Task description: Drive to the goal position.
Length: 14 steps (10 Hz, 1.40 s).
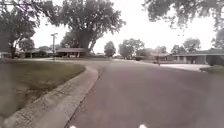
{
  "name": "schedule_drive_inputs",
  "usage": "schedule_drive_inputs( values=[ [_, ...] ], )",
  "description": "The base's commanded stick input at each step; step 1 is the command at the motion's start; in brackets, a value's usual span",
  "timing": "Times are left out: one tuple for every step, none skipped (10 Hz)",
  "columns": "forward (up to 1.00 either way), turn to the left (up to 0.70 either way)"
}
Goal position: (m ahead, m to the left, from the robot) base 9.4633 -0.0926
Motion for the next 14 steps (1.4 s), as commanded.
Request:
schedule_drive_inputs(
  values=[
    [0.5, 0.0],
    [0.5, 0.0],
    [0.5, 0.0],
    [0.5, 0.0],
    [0.5, 0.0],
    [0.5, 0.0],
    [0.5, 0.0],
    [0.5, 0.0],
    [0.5, 0.24],
    [0.5, 0.5],
    [0.5, 0.08],
    [0.5, 0.0],
    [0.5, 0.0],
    [0.5, 0.0]
  ],
)
